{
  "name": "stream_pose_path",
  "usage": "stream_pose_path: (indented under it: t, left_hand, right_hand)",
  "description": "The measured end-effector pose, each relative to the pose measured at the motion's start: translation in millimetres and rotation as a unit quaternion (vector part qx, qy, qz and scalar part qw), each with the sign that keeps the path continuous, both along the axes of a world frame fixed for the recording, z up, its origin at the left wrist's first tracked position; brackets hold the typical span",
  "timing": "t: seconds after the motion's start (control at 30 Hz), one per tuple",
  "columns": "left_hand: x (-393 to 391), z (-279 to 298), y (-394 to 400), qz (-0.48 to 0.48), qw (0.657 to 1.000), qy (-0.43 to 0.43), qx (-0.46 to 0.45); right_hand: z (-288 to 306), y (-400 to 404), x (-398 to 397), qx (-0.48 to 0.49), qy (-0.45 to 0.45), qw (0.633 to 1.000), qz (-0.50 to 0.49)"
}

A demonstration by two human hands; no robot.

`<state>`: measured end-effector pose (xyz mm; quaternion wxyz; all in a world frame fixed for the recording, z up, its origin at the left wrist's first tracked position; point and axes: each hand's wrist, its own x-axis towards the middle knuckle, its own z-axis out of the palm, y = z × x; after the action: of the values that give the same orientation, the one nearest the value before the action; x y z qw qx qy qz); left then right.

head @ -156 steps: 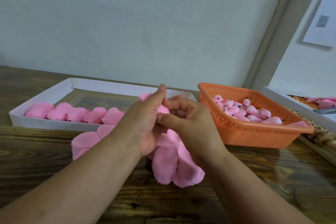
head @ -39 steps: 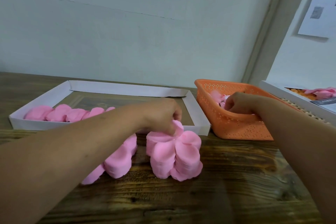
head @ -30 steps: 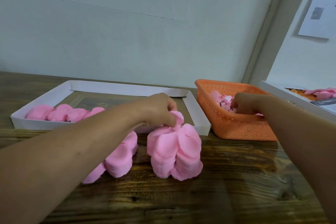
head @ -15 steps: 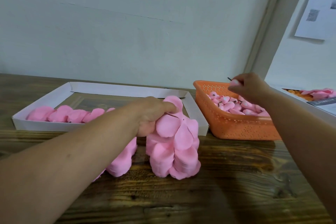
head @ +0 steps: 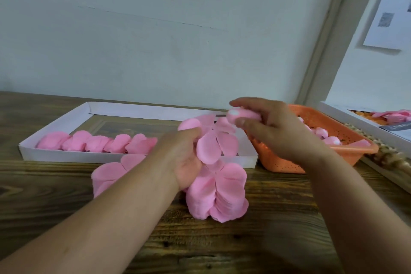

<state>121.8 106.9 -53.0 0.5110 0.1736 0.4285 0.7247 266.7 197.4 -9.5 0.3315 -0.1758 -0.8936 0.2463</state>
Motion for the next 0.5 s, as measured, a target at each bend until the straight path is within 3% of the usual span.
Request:
stream_pose_path:
  t: [0.23,0.5]
  left_hand:
    - [2.8,-3.6,-8.4,-0.017,0.999,-0.042,0.020]
    - [10.2,-4.3,-14.0,-0.045,0.997,-0.031,0.060]
  right_hand:
    - [-12.7,-9.7,-0.8,0.023,0.060,0.998,-0.019]
    - [-14.1,-13.4,1.7,0.101,-0.017,0.991,-0.082]
